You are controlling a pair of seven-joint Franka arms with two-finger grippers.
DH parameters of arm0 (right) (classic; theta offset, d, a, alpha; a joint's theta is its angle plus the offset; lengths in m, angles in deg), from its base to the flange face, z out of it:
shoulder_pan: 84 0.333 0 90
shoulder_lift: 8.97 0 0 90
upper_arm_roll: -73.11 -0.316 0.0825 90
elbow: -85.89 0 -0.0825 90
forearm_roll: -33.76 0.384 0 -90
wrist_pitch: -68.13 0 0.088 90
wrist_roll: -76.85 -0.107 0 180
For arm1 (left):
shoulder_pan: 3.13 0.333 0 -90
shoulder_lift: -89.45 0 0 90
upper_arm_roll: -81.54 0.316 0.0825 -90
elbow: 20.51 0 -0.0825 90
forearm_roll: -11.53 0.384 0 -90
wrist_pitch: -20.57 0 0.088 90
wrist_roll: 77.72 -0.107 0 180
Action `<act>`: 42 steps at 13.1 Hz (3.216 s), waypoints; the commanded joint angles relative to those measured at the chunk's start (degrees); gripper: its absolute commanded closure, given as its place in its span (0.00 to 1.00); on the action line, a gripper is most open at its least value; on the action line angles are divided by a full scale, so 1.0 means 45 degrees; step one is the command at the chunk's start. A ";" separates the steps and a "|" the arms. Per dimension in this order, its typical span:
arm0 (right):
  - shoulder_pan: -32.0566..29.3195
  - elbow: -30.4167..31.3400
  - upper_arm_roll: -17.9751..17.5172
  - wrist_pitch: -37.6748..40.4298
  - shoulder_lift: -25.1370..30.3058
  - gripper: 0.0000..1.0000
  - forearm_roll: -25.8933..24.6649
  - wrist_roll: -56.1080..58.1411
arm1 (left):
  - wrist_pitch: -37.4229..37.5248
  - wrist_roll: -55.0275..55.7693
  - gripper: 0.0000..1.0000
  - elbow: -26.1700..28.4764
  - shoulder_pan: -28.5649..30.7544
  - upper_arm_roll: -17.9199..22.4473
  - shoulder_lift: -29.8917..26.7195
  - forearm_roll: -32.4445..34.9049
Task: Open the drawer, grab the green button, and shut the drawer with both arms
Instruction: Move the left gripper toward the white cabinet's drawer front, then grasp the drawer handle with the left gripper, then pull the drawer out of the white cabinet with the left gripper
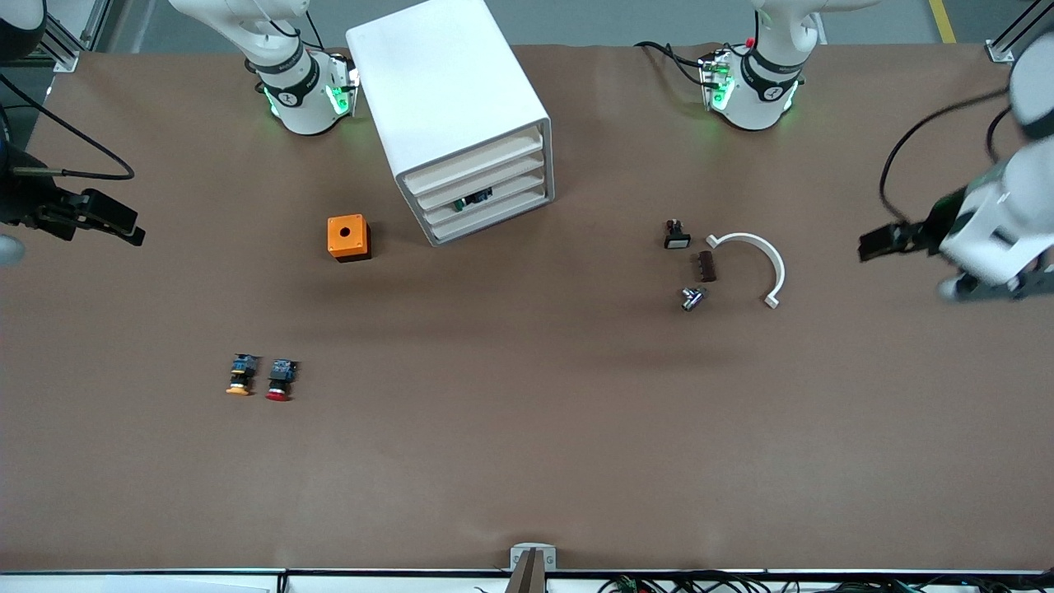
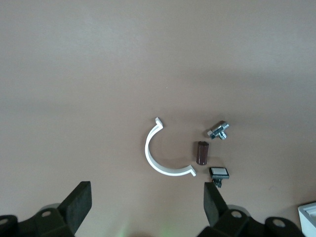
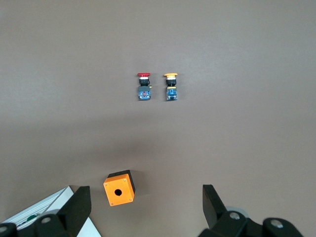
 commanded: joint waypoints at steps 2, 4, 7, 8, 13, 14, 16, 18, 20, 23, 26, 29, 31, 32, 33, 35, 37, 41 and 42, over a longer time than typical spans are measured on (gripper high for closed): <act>0.0019 -0.0002 -0.0010 0.0085 0.0048 0.00 0.0003 -0.0089 | 0.0147 0.0406 0.00 -0.1876 -0.0210 -0.0085 0.2516 0.0063; -0.0059 0.0018 0.0010 0.0105 0.0048 0.00 0.0003 -0.0089 | 0.0088 0.2157 0.00 -0.1877 -0.0443 -0.0124 0.3006 -0.0014; -0.0138 0.0037 0.0029 0.0105 0.0009 0.00 0.0003 -0.0109 | -0.0379 0.6041 0.00 -0.1897 -0.1458 -0.0124 0.3651 -0.0248; -0.0138 0.0057 0.0029 0.0124 0.0009 0.00 0.0003 -0.0206 | -0.0535 0.7234 0.00 -0.1897 -0.1790 -0.0124 0.3885 -0.0423; -0.0216 0.0057 0.0029 0.0124 0.0009 0.00 0.0003 -0.0168 | -0.0615 1.4613 0.00 -0.1858 -0.3879 -0.0124 0.5076 -0.2880; -0.0216 0.0057 0.0029 0.0124 0.0009 0.00 0.0003 -0.0168 | -0.0615 1.6021 0.00 -0.1858 -0.4250 -0.0124 0.5292 -0.3447; -0.0216 0.0076 0.0029 0.0124 0.0009 0.00 0.0003 -0.0187 | -0.0596 1.8465 0.00 -0.1800 -0.4818 -0.0105 0.5644 -0.4541; -0.0216 0.0076 0.0029 0.0124 0.0009 0.00 0.0003 -0.0168 | -0.0499 2.1509 0.00 -0.1741 -0.4957 -0.0144 0.6150 -0.5887; -0.0216 0.0076 0.0029 0.0241 0.0009 0.00 0.0003 -0.0187 | -0.0420 2.3137 0.00 -0.1586 -0.5442 -0.0144 0.6601 -0.7041; -0.0197 0.0076 0.0029 0.0281 0.0028 0.00 0.0003 -0.0206 | -0.0420 2.5323 0.01 -0.1526 -0.5563 -0.0144 0.7614 -0.9767; -0.0196 0.0076 0.0029 0.0280 0.0028 0.00 0.0003 -0.0207 | -0.0400 2.7006 0.05 -0.1487 -0.6338 -0.0222 0.8008 -1.0776; -0.0255 0.0057 0.0029 0.0320 0.0009 0.00 0.0003 -0.0188 | -0.0381 2.7850 0.19 -0.1409 -0.7202 -0.0241 0.8418 -1.1009; -0.0216 0.0057 0.0029 0.0475 0.0009 0.00 0.0003 -0.0226 | 0.0145 2.7948 0.25 -0.1409 -0.7301 -0.0241 0.8710 -1.1827; -0.0197 0.0037 0.0029 0.0515 0.0009 0.00 0.0003 -0.0226 | 0.0185 2.7949 0.29 -0.1409 -0.7455 -0.0241 0.8789 -1.2063; -0.0196 0.0037 0.0029 0.0515 0.0009 0.00 0.0003 -0.0246 | 0.0186 2.8046 0.31 -0.1409 -0.7670 -0.0241 0.8848 -1.2085; -0.0216 0.0037 0.0029 0.0515 0.0009 0.00 0.0003 -0.0265 | 0.0186 2.8144 0.33 -0.1428 -0.7769 -0.0261 0.9081 -1.2105; -0.0216 0.0037 0.0029 0.0515 0.0009 0.00 0.0003 -0.0285 | 0.0186 2.8183 0.38 -0.1428 -0.8081 -0.0242 0.9259 -1.2552; -0.0196 0.0037 0.0029 0.0534 0.0009 0.00 0.0003 -0.0285 | 0.0166 2.8203 0.52 -0.1409 -0.8608 -0.0241 0.9395 -1.2866; -0.0196 0.0037 0.0029 0.0534 0.0009 0.00 0.0003 -0.0285 | 0.0166 2.8203 0.58 -0.1409 -0.8609 -0.0241 0.9492 -1.2866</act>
